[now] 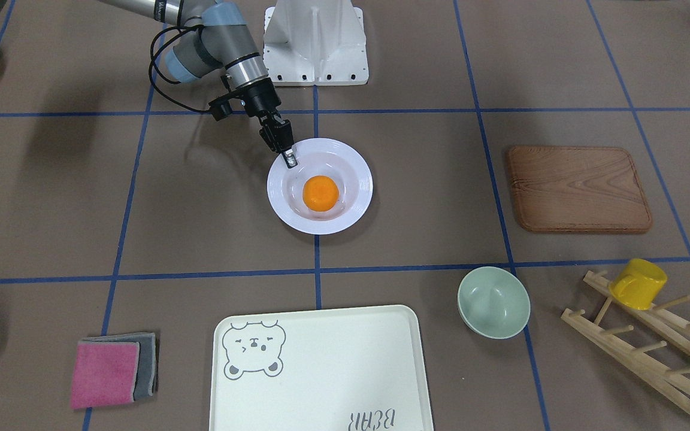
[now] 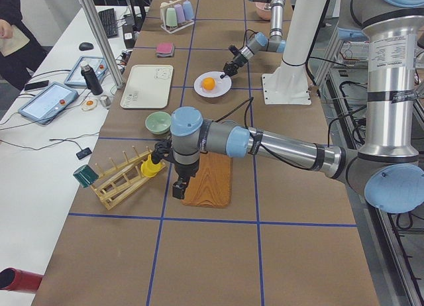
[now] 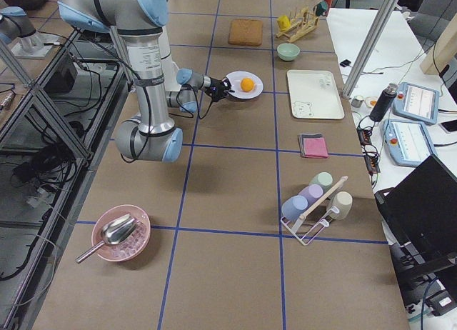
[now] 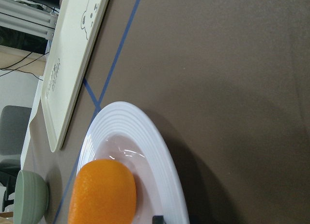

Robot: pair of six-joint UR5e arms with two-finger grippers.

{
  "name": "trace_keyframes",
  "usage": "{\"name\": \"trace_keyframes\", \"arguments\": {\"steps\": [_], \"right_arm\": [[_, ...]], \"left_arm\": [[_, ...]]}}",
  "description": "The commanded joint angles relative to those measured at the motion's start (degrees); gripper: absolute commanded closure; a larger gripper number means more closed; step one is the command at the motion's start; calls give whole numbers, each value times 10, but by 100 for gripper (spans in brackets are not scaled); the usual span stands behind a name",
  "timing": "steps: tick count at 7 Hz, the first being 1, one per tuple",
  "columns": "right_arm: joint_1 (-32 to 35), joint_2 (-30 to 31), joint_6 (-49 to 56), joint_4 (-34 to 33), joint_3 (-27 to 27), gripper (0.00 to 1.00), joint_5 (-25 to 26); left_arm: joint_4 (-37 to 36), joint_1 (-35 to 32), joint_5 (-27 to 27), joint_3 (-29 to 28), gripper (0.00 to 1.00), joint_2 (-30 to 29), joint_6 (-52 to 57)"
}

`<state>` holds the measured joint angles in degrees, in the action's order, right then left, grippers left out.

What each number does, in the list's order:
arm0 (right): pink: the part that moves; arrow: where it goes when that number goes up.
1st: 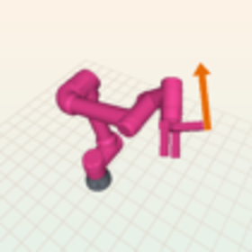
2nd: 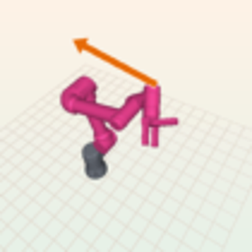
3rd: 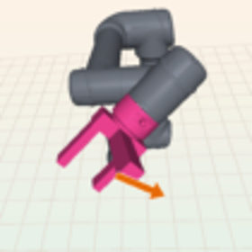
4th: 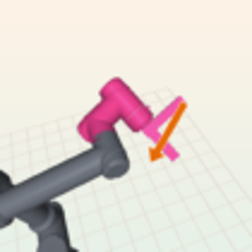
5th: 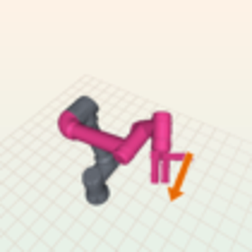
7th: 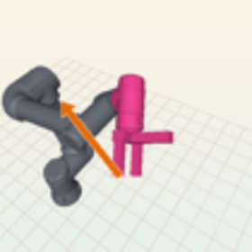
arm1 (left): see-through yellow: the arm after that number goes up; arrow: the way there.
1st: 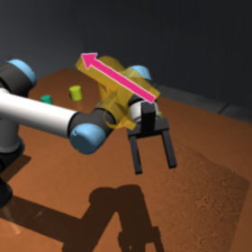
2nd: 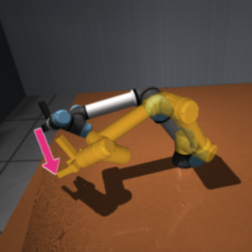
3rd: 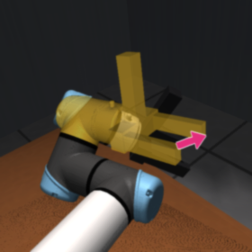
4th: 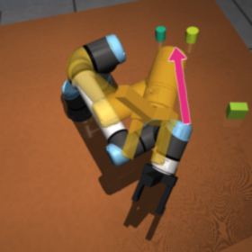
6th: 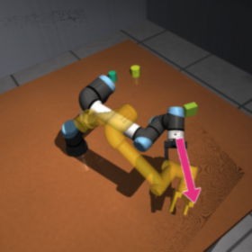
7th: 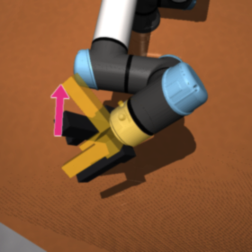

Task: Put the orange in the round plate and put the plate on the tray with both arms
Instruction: 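Push the plate with the right gripper onto the cream bear tray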

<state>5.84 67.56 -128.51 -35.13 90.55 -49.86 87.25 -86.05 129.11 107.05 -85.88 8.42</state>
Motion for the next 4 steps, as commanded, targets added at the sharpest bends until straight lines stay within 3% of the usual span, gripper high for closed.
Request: {"name": "trace_keyframes", "arguments": {"steps": [1,4], "right_arm": [[10,1,-23,71,3,100,13],[49,-6,-22,137,11,100,37]], "left_arm": [[-1,-1,0,1,1,0,-1],[-1,0,1,-3,1,7,-10]]}}
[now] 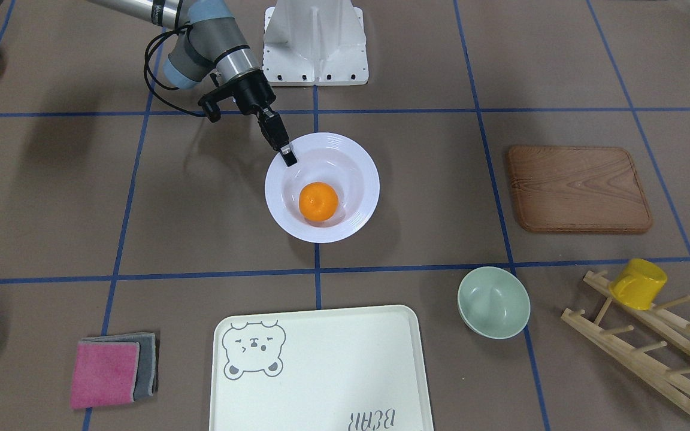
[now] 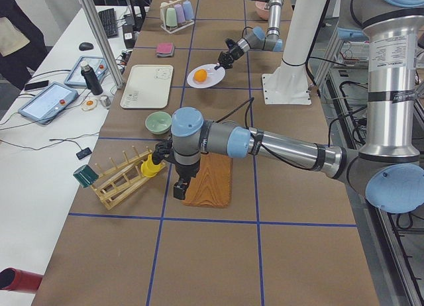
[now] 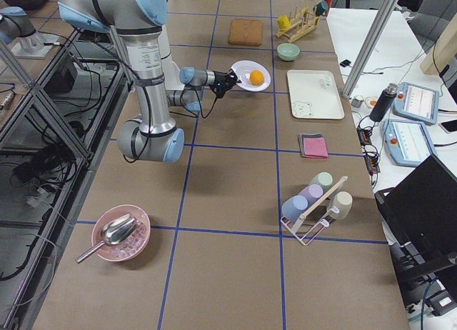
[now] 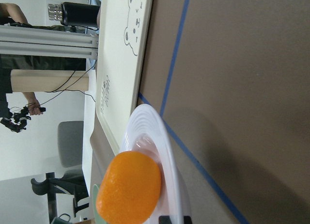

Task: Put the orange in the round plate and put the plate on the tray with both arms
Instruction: 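Push the plate with the right gripper onto the cream bear tray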

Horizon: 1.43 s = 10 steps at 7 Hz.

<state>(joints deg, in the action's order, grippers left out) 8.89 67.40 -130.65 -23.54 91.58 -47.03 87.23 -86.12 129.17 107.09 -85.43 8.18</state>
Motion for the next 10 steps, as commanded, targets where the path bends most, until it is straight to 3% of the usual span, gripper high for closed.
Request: {"name": "trace_keyframes", "arguments": {"steps": [1,2,3,6,8,10], "right_arm": [[44,-22,-1,18,-3,100,7],[71,-28,-1,15,-11,100,1],[99,-48,-2,13,-51,100,-16],[183,-172,-61,-152,-176,100,-78],[212,-273,-64,-168,-334,100,-102],[212,-286,-63,-170,-377,100,-109]], "left_arm": [[0,0,11,0,1,9,-41],[2,0,54,4,1,25,-41],[2,-1,60,5,1,25,-42],[2,-1,60,5,1,25,-44],[2,-1,60,6,1,25,-46],[2,-1,60,9,1,25,-47]]}}
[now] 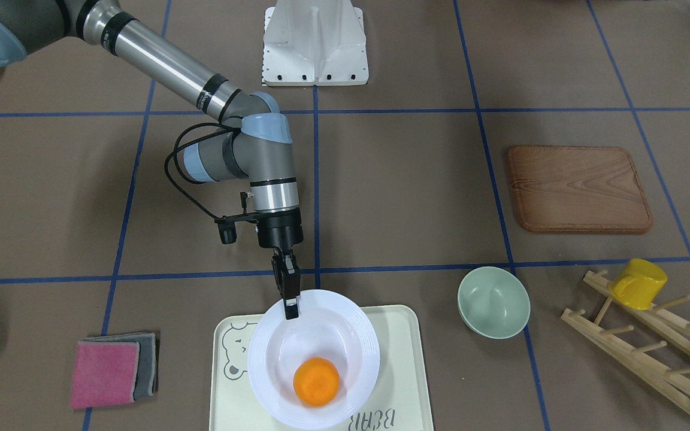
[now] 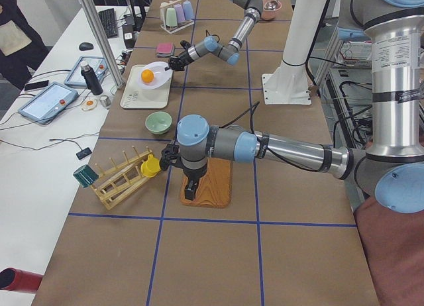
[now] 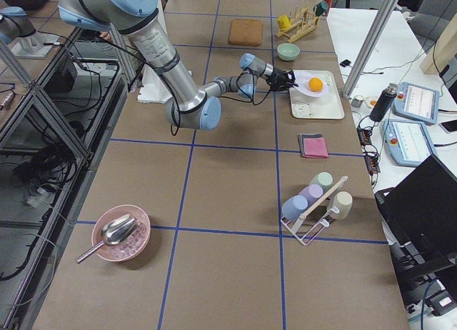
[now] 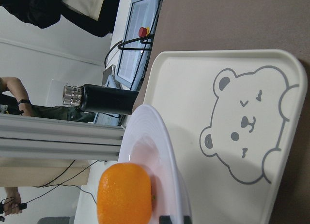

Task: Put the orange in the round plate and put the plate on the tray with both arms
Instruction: 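Push the plate with the right gripper onto the cream bear tray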

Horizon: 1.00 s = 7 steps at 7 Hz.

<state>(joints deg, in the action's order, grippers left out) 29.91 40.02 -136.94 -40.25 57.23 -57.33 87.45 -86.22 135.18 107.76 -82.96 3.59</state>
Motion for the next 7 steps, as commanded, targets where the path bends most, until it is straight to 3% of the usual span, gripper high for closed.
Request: {"name": "trace_keyframes", "arguments": {"steps": [1,2,3,4,6,7], "right_arm": [[1,-17,0,-3,-36,100,-4],[2,-16,2,-4,-36,67,-2],[2,-16,11,-5,-27,1,-6],[1,-3,108,-6,16,0,-26],[4,79,253,-156,187,0,-124],[9,86,339,-231,232,0,-148]], "left_arm": [[0,0,0,3,1,0,-1],[0,0,0,3,1,0,-1],[0,0,0,4,1,-1,-1],[0,0,0,3,1,-1,-2],[0,-1,0,3,1,0,-1],[-1,-1,0,3,1,0,-2]]}}
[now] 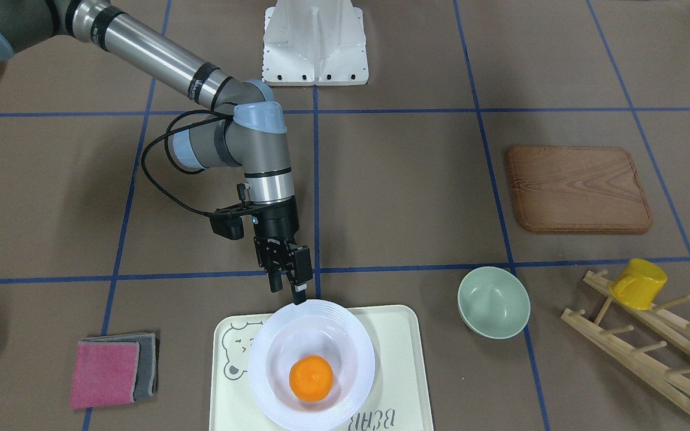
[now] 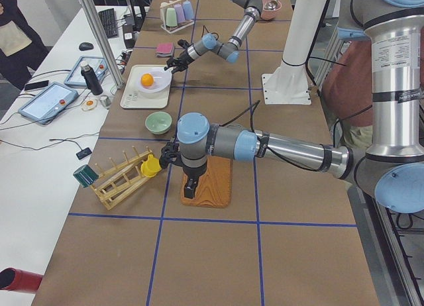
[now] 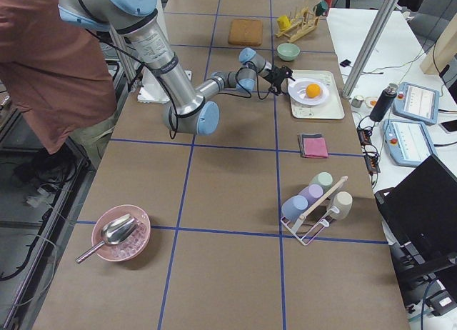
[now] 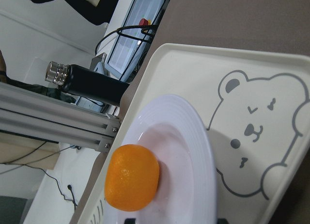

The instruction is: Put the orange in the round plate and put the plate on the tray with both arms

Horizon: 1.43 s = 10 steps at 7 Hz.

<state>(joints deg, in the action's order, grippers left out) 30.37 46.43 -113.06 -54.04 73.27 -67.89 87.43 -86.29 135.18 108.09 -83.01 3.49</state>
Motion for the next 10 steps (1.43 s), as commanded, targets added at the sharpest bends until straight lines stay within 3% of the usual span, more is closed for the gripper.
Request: {"name": "trace_keyframes", "arguments": {"steps": [1,4,6,8,10], "right_arm": [[25,26,180,-158,97,0,-89],[163,109,461,-279,220,0,-323],[284,159,709,-392,283,0,-447],[372,264,905,-424,333,0,-487],[488,376,1119,-418,339,0,-566]], "left_arm": [[-1,1,-1,-6,1,0,0],[-9,-1,-2,-2,1,2,10],[-9,-1,-2,-3,1,9,10],[-9,-2,-2,8,1,9,7],[-9,-5,-4,12,1,7,3]]}}
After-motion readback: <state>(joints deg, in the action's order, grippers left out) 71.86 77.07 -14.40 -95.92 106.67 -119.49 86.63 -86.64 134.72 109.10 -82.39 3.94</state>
